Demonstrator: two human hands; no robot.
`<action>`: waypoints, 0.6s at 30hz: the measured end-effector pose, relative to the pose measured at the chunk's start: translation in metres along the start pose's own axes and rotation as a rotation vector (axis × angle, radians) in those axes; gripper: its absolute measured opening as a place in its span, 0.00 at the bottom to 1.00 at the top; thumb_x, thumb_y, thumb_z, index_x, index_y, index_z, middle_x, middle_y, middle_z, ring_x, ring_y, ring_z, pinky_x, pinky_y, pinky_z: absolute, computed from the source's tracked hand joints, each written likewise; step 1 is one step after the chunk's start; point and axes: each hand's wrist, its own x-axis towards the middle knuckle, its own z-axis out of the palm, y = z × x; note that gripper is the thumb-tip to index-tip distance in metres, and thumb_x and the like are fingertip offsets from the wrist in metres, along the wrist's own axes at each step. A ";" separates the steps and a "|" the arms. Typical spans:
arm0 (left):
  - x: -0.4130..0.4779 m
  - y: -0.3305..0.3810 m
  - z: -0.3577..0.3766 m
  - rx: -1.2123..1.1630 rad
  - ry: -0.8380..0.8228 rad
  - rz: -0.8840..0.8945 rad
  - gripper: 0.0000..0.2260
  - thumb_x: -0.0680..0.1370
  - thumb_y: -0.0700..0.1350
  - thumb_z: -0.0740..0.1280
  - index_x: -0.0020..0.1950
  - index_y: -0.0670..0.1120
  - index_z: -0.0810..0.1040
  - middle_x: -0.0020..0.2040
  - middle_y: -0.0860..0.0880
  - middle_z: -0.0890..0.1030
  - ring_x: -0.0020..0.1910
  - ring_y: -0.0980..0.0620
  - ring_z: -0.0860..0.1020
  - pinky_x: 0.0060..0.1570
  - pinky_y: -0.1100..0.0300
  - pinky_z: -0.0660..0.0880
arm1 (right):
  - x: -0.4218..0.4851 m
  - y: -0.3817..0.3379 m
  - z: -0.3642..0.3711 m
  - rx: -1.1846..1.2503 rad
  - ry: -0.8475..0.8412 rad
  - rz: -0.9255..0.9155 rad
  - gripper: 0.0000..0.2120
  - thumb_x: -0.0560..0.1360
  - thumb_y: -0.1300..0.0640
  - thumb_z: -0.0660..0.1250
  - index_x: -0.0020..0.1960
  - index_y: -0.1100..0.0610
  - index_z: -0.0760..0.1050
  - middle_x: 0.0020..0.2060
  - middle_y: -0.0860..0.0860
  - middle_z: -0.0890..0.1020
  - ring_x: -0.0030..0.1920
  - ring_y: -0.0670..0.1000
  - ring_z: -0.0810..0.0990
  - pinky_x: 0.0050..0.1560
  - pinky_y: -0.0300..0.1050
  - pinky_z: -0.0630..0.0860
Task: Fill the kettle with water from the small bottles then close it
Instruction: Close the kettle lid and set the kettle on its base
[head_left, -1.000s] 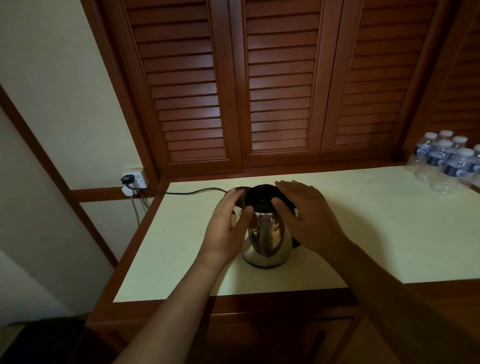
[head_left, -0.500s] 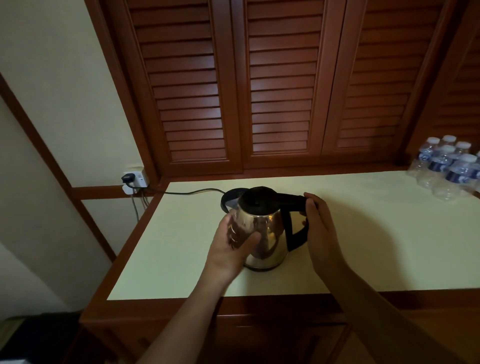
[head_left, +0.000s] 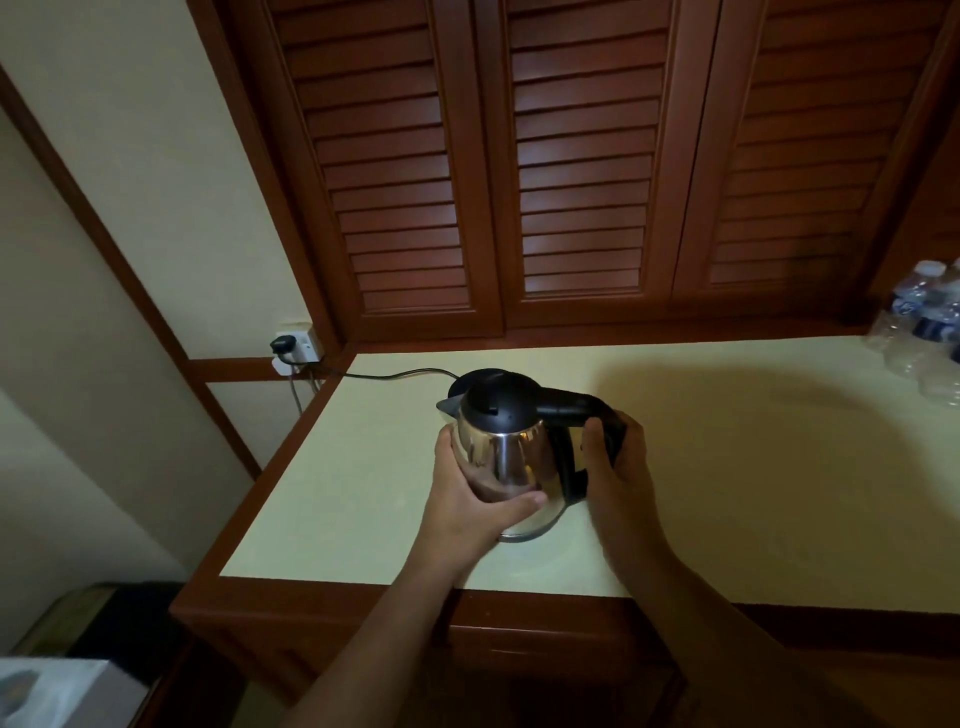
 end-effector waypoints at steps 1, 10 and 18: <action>0.000 0.000 0.002 0.006 0.013 -0.002 0.56 0.62 0.54 0.87 0.79 0.67 0.53 0.70 0.62 0.71 0.68 0.57 0.74 0.55 0.69 0.78 | 0.001 0.002 -0.002 -0.009 -0.013 0.004 0.22 0.77 0.40 0.61 0.66 0.50 0.68 0.54 0.44 0.80 0.51 0.35 0.81 0.47 0.34 0.79; -0.002 0.006 0.008 -0.070 0.079 0.062 0.43 0.65 0.45 0.86 0.70 0.69 0.66 0.61 0.66 0.79 0.61 0.64 0.80 0.51 0.67 0.81 | 0.023 0.013 -0.006 0.015 -0.047 0.081 0.21 0.74 0.35 0.62 0.59 0.48 0.75 0.49 0.46 0.83 0.49 0.43 0.83 0.46 0.42 0.77; 0.054 0.009 -0.017 -0.068 0.077 0.092 0.45 0.64 0.49 0.86 0.74 0.66 0.65 0.65 0.64 0.78 0.63 0.63 0.79 0.51 0.71 0.79 | 0.073 0.016 0.025 -0.001 -0.026 0.052 0.11 0.81 0.46 0.63 0.59 0.50 0.76 0.48 0.48 0.83 0.48 0.45 0.83 0.43 0.36 0.75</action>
